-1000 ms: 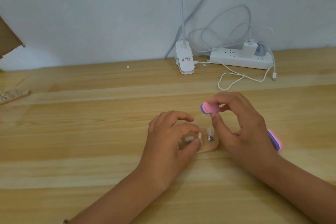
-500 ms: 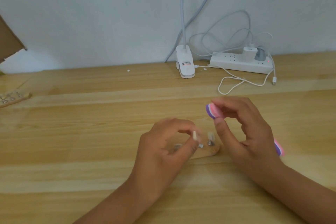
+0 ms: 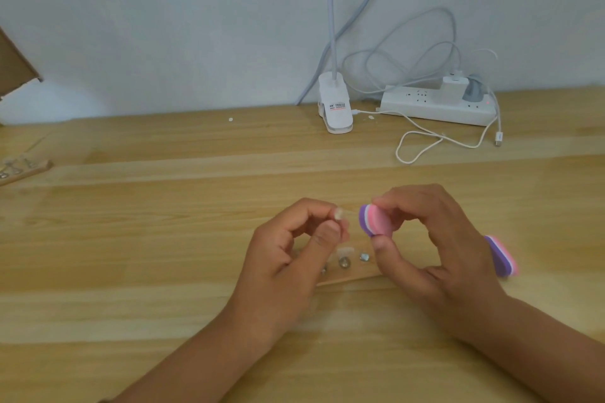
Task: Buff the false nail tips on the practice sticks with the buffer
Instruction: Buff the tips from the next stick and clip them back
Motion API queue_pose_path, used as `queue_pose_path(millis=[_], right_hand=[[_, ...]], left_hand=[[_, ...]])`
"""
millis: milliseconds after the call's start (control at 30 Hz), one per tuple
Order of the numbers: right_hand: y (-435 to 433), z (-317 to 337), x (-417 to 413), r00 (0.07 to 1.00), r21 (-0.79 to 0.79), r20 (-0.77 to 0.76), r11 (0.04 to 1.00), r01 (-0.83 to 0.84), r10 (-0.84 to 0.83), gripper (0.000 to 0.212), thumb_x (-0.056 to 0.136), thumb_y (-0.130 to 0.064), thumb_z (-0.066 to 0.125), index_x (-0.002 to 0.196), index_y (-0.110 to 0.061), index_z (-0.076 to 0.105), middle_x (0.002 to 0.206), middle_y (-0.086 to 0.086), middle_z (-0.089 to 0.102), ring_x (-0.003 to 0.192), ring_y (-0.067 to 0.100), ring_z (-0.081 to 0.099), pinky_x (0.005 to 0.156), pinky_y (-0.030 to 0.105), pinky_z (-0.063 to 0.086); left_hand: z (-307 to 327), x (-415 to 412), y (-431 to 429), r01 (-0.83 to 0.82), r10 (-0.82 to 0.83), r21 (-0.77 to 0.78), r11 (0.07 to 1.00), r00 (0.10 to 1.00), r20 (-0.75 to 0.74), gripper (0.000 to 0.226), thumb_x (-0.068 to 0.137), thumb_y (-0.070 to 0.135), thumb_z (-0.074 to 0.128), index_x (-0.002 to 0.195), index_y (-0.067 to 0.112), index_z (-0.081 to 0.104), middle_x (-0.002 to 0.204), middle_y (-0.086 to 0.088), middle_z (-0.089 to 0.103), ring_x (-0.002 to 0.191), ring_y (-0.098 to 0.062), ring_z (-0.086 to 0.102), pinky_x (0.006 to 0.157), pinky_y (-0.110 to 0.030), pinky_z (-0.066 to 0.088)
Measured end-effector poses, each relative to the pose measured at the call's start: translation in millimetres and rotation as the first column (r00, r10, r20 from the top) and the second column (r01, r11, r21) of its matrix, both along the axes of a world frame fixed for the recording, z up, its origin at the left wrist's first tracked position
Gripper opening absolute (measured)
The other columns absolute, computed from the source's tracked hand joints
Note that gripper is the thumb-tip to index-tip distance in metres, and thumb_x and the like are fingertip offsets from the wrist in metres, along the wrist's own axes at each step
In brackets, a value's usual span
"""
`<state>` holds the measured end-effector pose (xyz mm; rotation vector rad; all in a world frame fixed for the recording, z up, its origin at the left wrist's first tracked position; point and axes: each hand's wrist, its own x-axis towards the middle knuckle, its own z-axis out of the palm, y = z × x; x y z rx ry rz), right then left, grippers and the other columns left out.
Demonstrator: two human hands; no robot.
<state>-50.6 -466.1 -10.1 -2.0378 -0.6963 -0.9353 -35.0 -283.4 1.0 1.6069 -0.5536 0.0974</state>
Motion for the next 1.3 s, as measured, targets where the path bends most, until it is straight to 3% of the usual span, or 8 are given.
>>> queue_pose_path(millis=[200,400,567,700,867,1033,1167,1300], right_hand=[[2,-2,-1,1.0,-0.034,0.022,0.999,-0.005,0.006,0.024,0.092,-0.021,0.061,0.114,-0.015,0.055,0.105,-0.021,0.047,0.095,-0.008,0.046,0.088,0.009,0.038],[-1,-6,2,0.988,-0.122,0.141,0.989,0.084,-0.067,0.017,0.091,-0.007,0.06,0.105,-0.003,0.068,0.098,0.011,0.063,0.092,0.015,0.058,0.085,0.019,0.047],[-3,-4,6,0.986,0.018,0.043,0.987,0.16,-0.161,0.019,0.084,-0.009,0.062,0.101,-0.004,0.07,0.096,0.008,0.064,0.091,0.004,0.053,0.085,0.012,0.042],[3,-8,1,0.995,-0.105,0.097,0.994,0.031,-0.02,0.021,0.095,-0.012,0.06,0.116,-0.011,0.062,0.11,0.001,0.058,0.105,0.006,0.055,0.096,0.014,0.042],[-3,-5,8,0.989,0.003,-0.003,0.989,0.147,-0.147,0.022,0.09,-0.013,0.06,0.11,-0.006,0.069,0.105,0.006,0.06,0.096,0.002,0.054,0.091,0.011,0.041],[-1,-12,3,0.999,-0.183,0.027,0.983,-0.015,0.02,0.028,0.1,-0.013,0.054,0.127,-0.014,0.057,0.118,0.005,0.055,0.111,0.01,0.055,0.098,0.019,0.042],[-6,-7,9,0.997,-0.077,-0.005,0.995,0.071,-0.071,0.026,0.098,-0.008,0.053,0.121,-0.01,0.065,0.118,0.002,0.055,0.11,0.006,0.054,0.099,0.017,0.041],[-2,-11,4,0.999,-0.179,0.019,0.983,-0.033,0.037,0.028,0.098,-0.003,0.052,0.123,-0.006,0.064,0.122,0.007,0.058,0.114,0.015,0.057,0.099,0.022,0.044]], left_hand=[[0,0,-2,0.03,-0.03,-0.012,0.999,1.0,-0.006,0.018,0.091,0.019,0.058,0.09,0.007,0.072,0.083,-0.003,0.074,0.079,-0.008,0.067,0.073,-0.013,0.047],[0,-3,0,0.004,-0.006,0.042,0.999,0.999,0.047,0.018,0.089,0.025,0.065,0.085,0.01,0.074,0.079,-0.006,0.072,0.076,-0.019,0.067,0.067,-0.024,0.052],[0,-1,2,-0.065,0.062,0.068,0.996,0.997,0.054,0.019,0.089,0.028,0.062,0.082,0.015,0.073,0.075,0.001,0.071,0.075,-0.011,0.066,0.069,-0.021,0.048],[1,-1,0,-0.022,0.019,0.079,0.997,0.999,0.05,0.016,0.093,0.024,0.061,0.089,0.014,0.073,0.081,-0.004,0.071,0.076,-0.018,0.066,0.066,-0.033,0.05],[-1,0,1,0.006,-0.009,0.093,0.996,0.999,0.036,0.021,0.095,0.018,0.051,0.084,0.009,0.066,0.074,0.0,0.063,0.07,-0.018,0.059,0.065,-0.027,0.045],[-2,1,-1,0.055,-0.059,0.109,0.993,0.998,0.025,0.023,0.097,0.017,0.044,0.088,0.009,0.064,0.075,-0.009,0.06,0.068,-0.022,0.054,0.064,-0.027,0.042],[-3,2,-1,0.065,-0.066,0.109,0.992,0.998,0.004,0.024,0.097,0.022,0.043,0.083,0.011,0.06,0.068,-0.004,0.052,0.065,-0.027,0.047,0.062,-0.03,0.039],[-4,2,0,0.079,-0.084,0.143,0.987,0.996,0.03,0.024,0.098,0.021,0.044,0.091,0.011,0.065,0.072,-0.007,0.057,0.066,-0.028,0.051,0.062,-0.027,0.041]])
